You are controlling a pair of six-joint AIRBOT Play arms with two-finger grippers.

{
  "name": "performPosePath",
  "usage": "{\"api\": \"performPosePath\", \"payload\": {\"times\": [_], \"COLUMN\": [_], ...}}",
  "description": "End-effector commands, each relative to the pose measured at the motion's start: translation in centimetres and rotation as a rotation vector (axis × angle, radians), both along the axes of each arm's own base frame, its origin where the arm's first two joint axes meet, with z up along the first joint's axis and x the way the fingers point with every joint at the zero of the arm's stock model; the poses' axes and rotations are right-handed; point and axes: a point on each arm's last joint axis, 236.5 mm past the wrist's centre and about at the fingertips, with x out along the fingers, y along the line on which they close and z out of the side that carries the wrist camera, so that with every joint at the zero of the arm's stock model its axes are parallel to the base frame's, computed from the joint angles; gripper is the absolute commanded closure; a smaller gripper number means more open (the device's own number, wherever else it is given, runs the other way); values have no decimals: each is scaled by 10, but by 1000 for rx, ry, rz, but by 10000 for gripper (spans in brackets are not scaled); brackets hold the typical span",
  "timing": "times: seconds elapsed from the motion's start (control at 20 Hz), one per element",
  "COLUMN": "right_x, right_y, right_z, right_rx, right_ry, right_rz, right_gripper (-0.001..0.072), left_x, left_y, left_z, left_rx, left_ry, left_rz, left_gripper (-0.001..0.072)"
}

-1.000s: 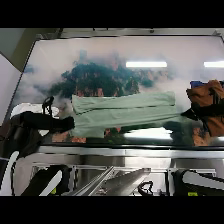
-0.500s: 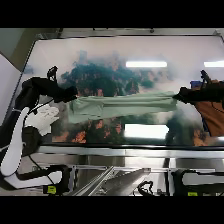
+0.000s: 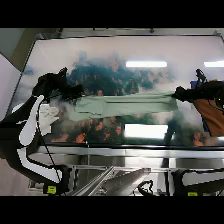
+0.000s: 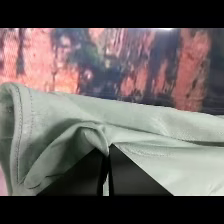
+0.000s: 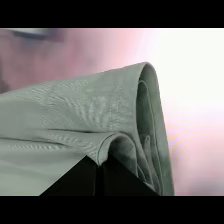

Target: Fold the shirts.

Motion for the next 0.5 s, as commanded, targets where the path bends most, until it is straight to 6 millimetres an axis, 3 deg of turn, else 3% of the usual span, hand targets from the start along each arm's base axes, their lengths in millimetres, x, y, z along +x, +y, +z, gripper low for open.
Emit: {"api": "performPosePath", "payload": {"times": [0.0,0.25,0.45], "right_x": [4,20,21], "right_y": [-15,-24,-4], "right_z": [-2,3,-1], "right_rx": [-81,-119,-175], "right_ry": [-11,-67,-77], "right_rz": [13,-26,51], "right_gripper": [686,686,686], "left_x": [5,7,13], "left_y": [1,3,-11], "left_z": [-4,-4,-2], "left_rx": [3,2,5], "left_ry": [-2,-9,-43], "left_rz": [1,11,-10], "left_gripper": [691,692,691]}}
